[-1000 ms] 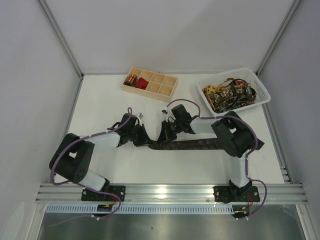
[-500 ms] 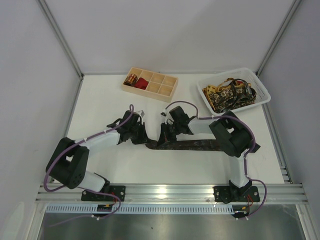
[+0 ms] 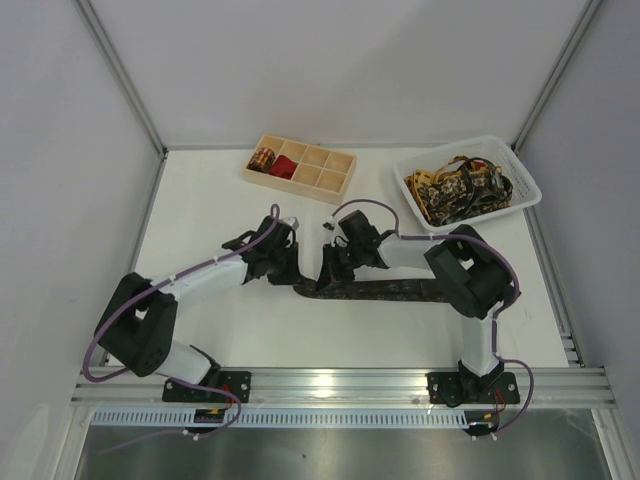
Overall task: Roll the ties
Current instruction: Roll the tie
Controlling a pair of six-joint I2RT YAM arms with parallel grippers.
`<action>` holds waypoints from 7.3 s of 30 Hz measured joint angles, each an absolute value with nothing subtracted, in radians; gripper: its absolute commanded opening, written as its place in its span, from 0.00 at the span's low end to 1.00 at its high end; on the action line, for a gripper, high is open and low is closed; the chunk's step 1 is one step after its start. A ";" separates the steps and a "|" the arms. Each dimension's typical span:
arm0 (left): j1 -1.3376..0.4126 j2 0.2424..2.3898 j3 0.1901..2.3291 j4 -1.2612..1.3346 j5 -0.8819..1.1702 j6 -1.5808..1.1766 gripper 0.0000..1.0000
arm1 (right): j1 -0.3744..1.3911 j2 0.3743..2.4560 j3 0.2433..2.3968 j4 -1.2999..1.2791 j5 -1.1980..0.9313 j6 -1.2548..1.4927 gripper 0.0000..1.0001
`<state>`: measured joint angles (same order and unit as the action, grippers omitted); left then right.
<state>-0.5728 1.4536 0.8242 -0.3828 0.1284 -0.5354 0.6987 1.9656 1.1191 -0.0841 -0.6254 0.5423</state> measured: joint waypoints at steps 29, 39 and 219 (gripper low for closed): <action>-0.641 1.523 0.917 -0.479 0.043 -0.513 0.01 | 0.731 1.988 1.140 -0.023 -0.630 0.574 0.00; -0.686 1.573 0.964 -0.486 0.020 -0.516 0.00 | 0.722 1.991 1.140 -0.026 -0.636 0.576 0.00; -0.787 1.660 0.897 -0.108 0.188 -0.519 0.68 | 0.529 1.927 1.000 -0.031 -0.814 0.530 0.00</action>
